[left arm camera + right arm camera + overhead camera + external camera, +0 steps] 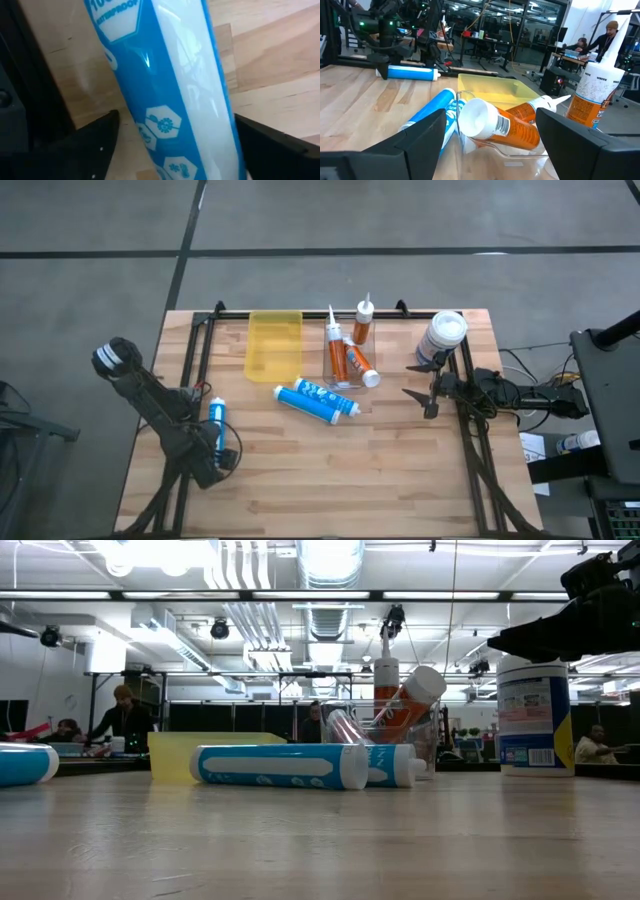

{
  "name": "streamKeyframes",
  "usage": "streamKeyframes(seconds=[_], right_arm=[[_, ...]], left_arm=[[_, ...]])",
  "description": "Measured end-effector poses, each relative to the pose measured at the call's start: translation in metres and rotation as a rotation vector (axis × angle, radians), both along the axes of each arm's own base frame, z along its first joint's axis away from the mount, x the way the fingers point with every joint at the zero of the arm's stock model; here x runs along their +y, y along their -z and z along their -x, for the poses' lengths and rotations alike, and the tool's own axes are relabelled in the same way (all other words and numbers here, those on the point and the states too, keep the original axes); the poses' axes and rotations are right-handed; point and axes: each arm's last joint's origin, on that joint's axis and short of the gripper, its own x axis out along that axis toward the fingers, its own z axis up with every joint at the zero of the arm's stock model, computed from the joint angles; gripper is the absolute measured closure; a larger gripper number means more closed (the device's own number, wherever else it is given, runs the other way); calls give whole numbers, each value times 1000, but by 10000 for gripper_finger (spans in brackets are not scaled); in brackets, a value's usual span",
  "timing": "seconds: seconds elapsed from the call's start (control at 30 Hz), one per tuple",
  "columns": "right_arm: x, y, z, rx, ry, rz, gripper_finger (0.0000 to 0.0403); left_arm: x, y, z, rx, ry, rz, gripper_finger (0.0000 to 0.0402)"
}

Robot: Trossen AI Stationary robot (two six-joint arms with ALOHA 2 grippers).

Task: Pick & place silicon tubes, Sealant and Lysol wipes
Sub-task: Put the left blue sealant into the yellow bin

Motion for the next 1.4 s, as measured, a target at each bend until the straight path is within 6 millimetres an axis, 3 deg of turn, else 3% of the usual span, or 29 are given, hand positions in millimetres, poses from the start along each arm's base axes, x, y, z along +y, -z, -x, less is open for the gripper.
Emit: streamKeyframes(seconds=[0.23, 0.47, 0.9, 1.07, 1.2, 1.3, 1.4], right_arm=[[0, 0, 0, 0, 1, 0, 92], [0, 0, 0, 0, 1, 0, 88], [0, 0, 0, 0, 1, 0, 98], [0, 0, 0, 1, 1, 0, 91], [0, 0, 0, 0, 0, 0, 88], [0, 0, 0, 0, 1, 0, 88], [0, 0, 0, 1, 1, 0, 90]], left_arm=[[0, 0, -2, 11, 36, 30, 194], [1, 2, -2, -9, 147, 17, 190], [10, 14, 2, -18, 73, -16, 190], [11, 14, 3, 1, 123, -6, 152], [10, 12, 2, -26, 179, -20, 191], [7, 8, -2, -65, 220, -52, 189], [3, -2, -12, -215, 297, -148, 189]])
